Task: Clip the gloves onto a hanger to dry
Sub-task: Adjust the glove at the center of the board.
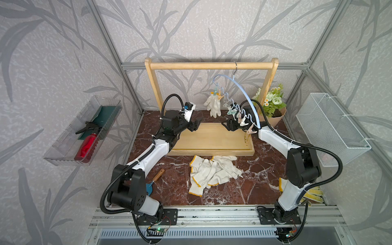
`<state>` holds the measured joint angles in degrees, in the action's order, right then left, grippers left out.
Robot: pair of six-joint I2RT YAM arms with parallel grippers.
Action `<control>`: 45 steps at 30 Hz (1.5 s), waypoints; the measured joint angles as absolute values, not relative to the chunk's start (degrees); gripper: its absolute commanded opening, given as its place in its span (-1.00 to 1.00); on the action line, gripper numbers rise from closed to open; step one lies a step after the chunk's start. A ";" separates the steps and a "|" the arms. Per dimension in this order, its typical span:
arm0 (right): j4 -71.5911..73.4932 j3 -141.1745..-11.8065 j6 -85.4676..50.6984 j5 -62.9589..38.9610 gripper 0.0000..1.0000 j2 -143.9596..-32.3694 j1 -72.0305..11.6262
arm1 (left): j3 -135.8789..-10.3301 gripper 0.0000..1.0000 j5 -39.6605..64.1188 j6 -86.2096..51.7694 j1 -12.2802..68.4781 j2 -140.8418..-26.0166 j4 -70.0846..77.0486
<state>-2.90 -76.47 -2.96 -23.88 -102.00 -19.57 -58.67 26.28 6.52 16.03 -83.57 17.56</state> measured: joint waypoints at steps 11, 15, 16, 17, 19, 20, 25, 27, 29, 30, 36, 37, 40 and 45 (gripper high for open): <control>-4.14 -58.52 -5.67 -24.08 0.20 -92.77 -23.94 | -41.71 0.40 18.31 2.44 23.05 -73.14 7.18; -4.86 -51.13 -7.14 -24.27 0.16 -86.85 -26.89 | -37.65 0.36 15.97 -1.28 27.81 -70.11 3.49; -5.17 -49.58 -7.35 -24.23 0.12 -85.30 -27.92 | -37.10 0.35 15.29 -2.37 29.19 -69.36 2.28; -5.37 -48.45 -7.51 -24.21 0.09 -84.12 -28.86 | -36.77 0.34 14.68 -2.96 30.52 -68.75 1.19; -5.41 -45.52 -7.88 -24.25 0.04 -81.32 -31.20 | -36.05 0.33 13.06 -4.67 33.19 -67.55 -0.25; -5.37 -44.23 -8.14 -24.18 0.03 -80.20 -32.29 | -35.68 0.33 12.36 -5.26 33.95 -67.09 -0.56; -4.75 -40.01 -9.19 -23.16 -0.08 -78.87 -36.88 | -33.63 0.35 8.47 -8.19 35.20 -65.21 -2.26; -4.25 -39.97 -9.43 -22.35 -0.09 -80.23 -38.02 | -33.74 0.36 7.44 -8.91 35.16 -65.21 -2.35; -3.40 -39.99 -9.54 -21.39 -0.10 -81.84 -39.09 | -34.20 0.37 6.81 -9.30 35.14 -65.25 -2.72; -2.96 -39.99 -9.63 -20.75 -0.11 -82.74 -39.53 | -34.68 0.37 6.57 -9.52 35.14 -65.34 -2.81; -1.80 -40.49 -10.07 -16.43 -0.33 -88.01 -41.12 | -37.28 0.39 6.11 -9.87 35.11 -65.60 -2.02; -1.67 -40.82 -10.15 -15.79 -0.41 -88.77 -41.23 | -37.36 0.39 6.13 -9.87 35.07 -65.71 -1.72; -1.56 -41.74 -10.46 -14.61 -0.64 -89.82 -41.28 | -37.36 0.40 6.50 -9.58 34.76 -65.98 -1.39; -2.87 -41.80 -10.76 -15.09 -0.98 -86.41 -41.17 | -37.58 0.42 8.32 -8.60 33.74 -66.22 -1.30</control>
<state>-2.87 -41.80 -10.76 -15.09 -86.41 -41.17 -37.58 8.32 -8.60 33.74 -66.22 -1.30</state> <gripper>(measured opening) 0.051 0.708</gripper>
